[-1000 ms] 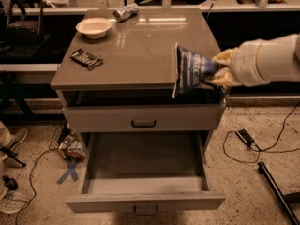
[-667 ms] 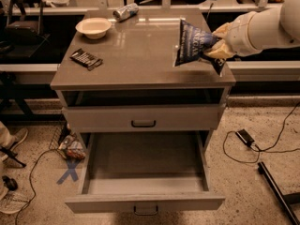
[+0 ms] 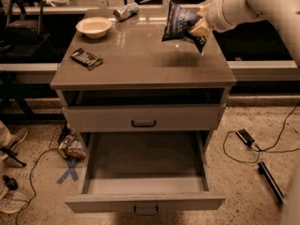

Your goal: Pick blue chip bag from middle drawer and place on counter

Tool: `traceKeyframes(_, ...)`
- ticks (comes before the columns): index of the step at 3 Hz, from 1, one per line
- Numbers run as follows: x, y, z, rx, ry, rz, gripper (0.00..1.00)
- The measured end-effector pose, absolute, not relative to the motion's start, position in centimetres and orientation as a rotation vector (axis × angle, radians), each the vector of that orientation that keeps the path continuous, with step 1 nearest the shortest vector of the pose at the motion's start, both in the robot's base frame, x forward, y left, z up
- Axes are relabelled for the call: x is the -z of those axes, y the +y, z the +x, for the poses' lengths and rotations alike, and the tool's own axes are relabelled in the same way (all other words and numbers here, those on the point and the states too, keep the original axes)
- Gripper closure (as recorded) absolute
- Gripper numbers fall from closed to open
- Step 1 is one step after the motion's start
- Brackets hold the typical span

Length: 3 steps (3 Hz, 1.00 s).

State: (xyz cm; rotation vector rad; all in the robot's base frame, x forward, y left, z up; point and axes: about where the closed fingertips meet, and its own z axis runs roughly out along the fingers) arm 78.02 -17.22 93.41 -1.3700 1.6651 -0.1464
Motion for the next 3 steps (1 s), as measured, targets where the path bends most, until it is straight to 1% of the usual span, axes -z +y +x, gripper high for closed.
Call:
traceKeyframes(1, -92.5, -15.1, 82.0, 0.081, 1.679, -1.358, 0.82)
traceKeyframes(2, -91.6, -13.2, 84.3, 0.026, 1.684, -1.36, 0.58)
traceKeyframes(3, -91.9, -13.2, 84.8, 0.024, 1.677, -1.353, 0.33)
